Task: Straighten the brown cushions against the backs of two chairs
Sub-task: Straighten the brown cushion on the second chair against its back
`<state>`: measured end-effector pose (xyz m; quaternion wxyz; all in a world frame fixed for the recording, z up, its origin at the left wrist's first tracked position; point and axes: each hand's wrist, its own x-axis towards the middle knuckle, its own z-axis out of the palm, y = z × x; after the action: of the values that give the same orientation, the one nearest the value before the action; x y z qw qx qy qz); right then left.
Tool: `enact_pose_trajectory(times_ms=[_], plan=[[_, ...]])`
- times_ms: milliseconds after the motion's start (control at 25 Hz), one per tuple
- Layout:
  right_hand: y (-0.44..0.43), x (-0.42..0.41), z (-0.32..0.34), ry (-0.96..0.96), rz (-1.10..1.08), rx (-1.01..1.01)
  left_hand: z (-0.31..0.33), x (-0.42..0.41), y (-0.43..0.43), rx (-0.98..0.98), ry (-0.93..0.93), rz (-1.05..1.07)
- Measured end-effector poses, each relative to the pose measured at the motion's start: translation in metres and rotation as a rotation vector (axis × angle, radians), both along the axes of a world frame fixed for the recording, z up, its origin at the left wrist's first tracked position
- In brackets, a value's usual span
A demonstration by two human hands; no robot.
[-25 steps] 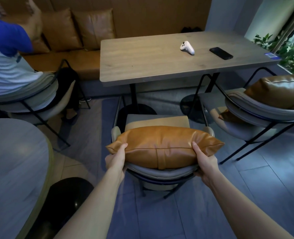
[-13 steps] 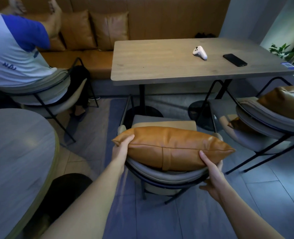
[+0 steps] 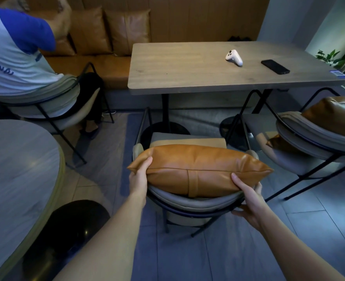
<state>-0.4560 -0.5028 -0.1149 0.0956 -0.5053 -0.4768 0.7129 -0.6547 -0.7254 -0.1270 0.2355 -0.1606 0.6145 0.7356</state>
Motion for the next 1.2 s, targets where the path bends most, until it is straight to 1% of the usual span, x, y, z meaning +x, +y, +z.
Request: enact_pose_trajectory(times_ms=[240, 360, 560, 800, 920, 1200], plan=[[-0.012, -0.010, 0.003, 0.024, 0.064, 0.039, -0.001, 0.019, -0.033, 0.011, -0.050, 0.075], [-0.020, -0.012, -0.003, 0.023, 0.029, 0.069, 0.002, 0.023, -0.042, 0.051, -0.005, 0.055], [-0.032, -0.016, -0.005, 0.042, -0.050, 0.090, 0.011, 0.022, -0.035, 0.047, -0.089, 0.079], [-0.030, -0.020, -0.008, 0.066, -0.161, 0.130, 0.011, 0.019, -0.036, 0.064, -0.076, 0.085], [-0.028, -0.023, -0.012, 0.071, -0.185, 0.141, 0.007, 0.017, -0.032, 0.079, -0.089, 0.125], [-0.009, -0.043, -0.011, 0.058, -0.162, 0.147, 0.005, -0.006, -0.015, 0.094, -0.088, 0.091]])
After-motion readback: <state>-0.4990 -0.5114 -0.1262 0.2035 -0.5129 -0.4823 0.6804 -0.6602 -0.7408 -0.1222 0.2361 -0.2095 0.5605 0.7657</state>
